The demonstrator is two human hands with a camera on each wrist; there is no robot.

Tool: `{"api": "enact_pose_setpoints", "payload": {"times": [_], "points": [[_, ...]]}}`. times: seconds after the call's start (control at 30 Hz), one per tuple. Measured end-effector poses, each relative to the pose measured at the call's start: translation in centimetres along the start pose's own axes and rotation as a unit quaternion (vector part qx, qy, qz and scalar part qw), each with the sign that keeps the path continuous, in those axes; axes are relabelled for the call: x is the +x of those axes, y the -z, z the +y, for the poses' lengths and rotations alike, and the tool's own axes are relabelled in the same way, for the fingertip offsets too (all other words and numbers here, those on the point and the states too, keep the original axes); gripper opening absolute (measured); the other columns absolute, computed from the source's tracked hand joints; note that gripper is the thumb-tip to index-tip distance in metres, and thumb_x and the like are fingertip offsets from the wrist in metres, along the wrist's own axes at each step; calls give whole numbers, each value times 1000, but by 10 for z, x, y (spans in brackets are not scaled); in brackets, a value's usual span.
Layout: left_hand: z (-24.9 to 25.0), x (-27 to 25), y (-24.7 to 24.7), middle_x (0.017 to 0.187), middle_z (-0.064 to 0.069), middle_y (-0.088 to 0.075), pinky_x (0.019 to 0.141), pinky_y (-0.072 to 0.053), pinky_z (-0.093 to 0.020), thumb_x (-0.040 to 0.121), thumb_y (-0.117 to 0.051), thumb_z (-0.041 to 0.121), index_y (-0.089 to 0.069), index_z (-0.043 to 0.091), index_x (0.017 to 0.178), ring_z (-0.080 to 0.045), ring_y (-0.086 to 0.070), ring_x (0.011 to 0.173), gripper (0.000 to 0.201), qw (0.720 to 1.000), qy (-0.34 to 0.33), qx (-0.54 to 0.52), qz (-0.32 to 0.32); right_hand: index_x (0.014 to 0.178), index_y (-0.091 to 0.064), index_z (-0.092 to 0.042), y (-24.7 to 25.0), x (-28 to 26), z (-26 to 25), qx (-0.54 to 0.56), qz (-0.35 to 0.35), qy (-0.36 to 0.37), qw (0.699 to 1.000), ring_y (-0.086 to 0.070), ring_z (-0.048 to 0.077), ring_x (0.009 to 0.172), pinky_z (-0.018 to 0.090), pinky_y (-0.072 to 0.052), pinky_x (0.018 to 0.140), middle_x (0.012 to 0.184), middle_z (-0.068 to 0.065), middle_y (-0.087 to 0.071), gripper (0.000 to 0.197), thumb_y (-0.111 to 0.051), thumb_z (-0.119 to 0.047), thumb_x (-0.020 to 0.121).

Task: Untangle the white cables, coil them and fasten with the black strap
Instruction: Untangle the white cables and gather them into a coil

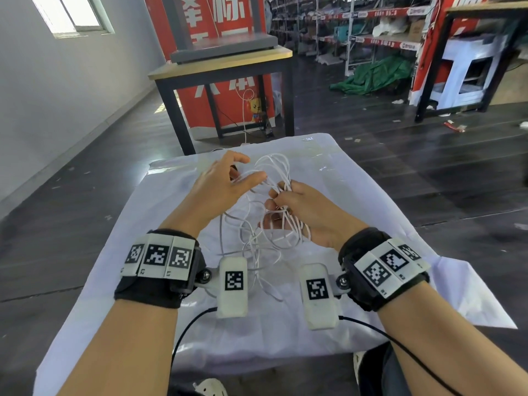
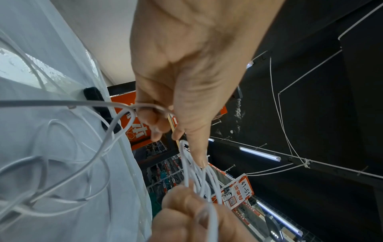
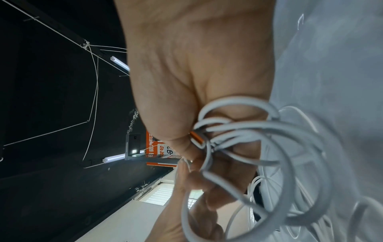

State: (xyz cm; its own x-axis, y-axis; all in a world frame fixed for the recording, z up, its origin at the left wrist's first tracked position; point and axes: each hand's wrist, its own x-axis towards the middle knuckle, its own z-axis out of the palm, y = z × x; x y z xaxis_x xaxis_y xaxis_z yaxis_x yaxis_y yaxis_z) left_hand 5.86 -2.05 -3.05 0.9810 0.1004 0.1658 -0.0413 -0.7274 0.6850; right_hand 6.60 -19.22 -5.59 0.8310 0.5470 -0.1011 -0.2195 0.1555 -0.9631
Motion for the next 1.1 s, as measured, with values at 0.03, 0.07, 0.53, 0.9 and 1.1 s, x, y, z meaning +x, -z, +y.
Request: {"api": "enact_pose_setpoints", "payload": {"times": [0.03, 0.07, 0.53, 0.9, 1.1], "points": [[-1, -1, 0, 107, 2, -58, 67, -48, -25, 81, -59, 63, -50, 34, 124, -11, -56, 80, 52, 1000, 14, -8, -22, 89, -49, -10, 0, 0, -1, 3, 1, -2, 1000, -54, 15, 56, 31, -58, 63, 74, 6, -52, 15, -40, 0, 96], [-1, -2, 0, 106, 1, -60, 62, -46, -23, 82, -59, 61, -50, 32, 126, -9, -55, 71, 53, 999, 20, -19, -39, 91, -48, -11, 0, 0, -1, -3, -1, -2, 1000, -49, 13, 50, 29, -53, 59, 71, 4, -51, 12, -42, -3, 97], [15, -2, 9, 70, 0, -63, 43, -34, -13, 87, -65, 3, -63, 10, 110, -3, -40, 43, 24, 963, 87, -253, -33, 98, -56, -8, 1, -6, -1, -188, -110, -39, 975, -32, 9, 47, 18, -34, 45, 59, -2, -30, 24, -42, -28, 102], [14, -4, 24, 75, -6, -52, 43, -30, -14, 89, -50, 1, -64, -3, 113, -6, -38, 49, 28, 937, 101, -313, -119, 85, -56, -7, 6, -8, -3, -171, -115, -66, 976, -40, 13, 46, 24, -48, 55, 53, -1, -32, 22, -47, -21, 100], [11, -5, 25, 73, -2, -50, 48, -30, -15, 95, -47, 9, -60, 0, 120, -5, -34, 54, 29, 881, 94, -435, -160, 92, -61, -9, 5, -4, -1, -270, -81, -36, 959, -46, 11, 57, 24, -53, 68, 59, -3, -42, 28, -45, -31, 100]]}}
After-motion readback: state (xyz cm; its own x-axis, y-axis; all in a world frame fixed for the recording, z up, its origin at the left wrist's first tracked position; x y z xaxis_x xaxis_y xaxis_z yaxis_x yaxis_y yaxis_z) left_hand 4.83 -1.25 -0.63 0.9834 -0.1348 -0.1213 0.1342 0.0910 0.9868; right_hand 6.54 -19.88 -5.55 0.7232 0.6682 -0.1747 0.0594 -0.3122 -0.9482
